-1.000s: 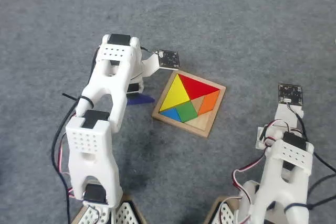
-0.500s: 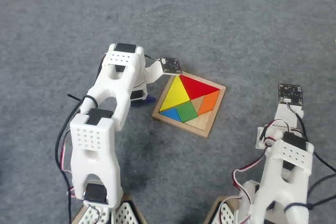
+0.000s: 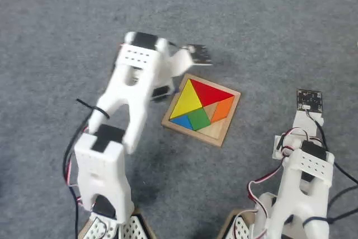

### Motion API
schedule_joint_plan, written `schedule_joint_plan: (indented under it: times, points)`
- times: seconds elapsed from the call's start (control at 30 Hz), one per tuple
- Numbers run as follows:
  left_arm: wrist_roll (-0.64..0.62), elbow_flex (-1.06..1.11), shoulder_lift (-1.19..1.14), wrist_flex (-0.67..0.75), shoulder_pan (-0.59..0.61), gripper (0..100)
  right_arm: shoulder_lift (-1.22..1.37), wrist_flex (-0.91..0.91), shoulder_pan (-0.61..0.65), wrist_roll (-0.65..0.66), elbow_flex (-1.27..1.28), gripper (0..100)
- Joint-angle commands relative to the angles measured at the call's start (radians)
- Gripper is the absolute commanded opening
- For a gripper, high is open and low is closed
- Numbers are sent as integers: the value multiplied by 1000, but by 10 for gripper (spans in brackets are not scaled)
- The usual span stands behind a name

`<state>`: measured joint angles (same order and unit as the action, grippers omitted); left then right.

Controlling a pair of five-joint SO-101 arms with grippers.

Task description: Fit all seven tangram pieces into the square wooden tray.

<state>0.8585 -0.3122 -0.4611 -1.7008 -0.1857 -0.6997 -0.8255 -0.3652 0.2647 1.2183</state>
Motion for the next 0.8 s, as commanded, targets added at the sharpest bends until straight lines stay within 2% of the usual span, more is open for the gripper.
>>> schedule_joint_plan:
  times: [0.0, 0.2, 0.33, 0.53, 0.77]
  points:
    - [-213, -4, 94, -3, -160, 12, -24, 15, -8, 6, -18, 91]
    - [-560, 88, 46, 190, -302, 12, -31, 13, -41, 5, -23, 91]
    - [-672, 117, 18, 276, -325, 12, -31, 13, -82, 6, -28, 91]
    - [-677, 148, -52, 310, -356, 17, -31, -35, -114, 11, -71, 91]
    - [-640, 148, -84, 304, -359, 100, -22, -31, -114, 11, -74, 91]
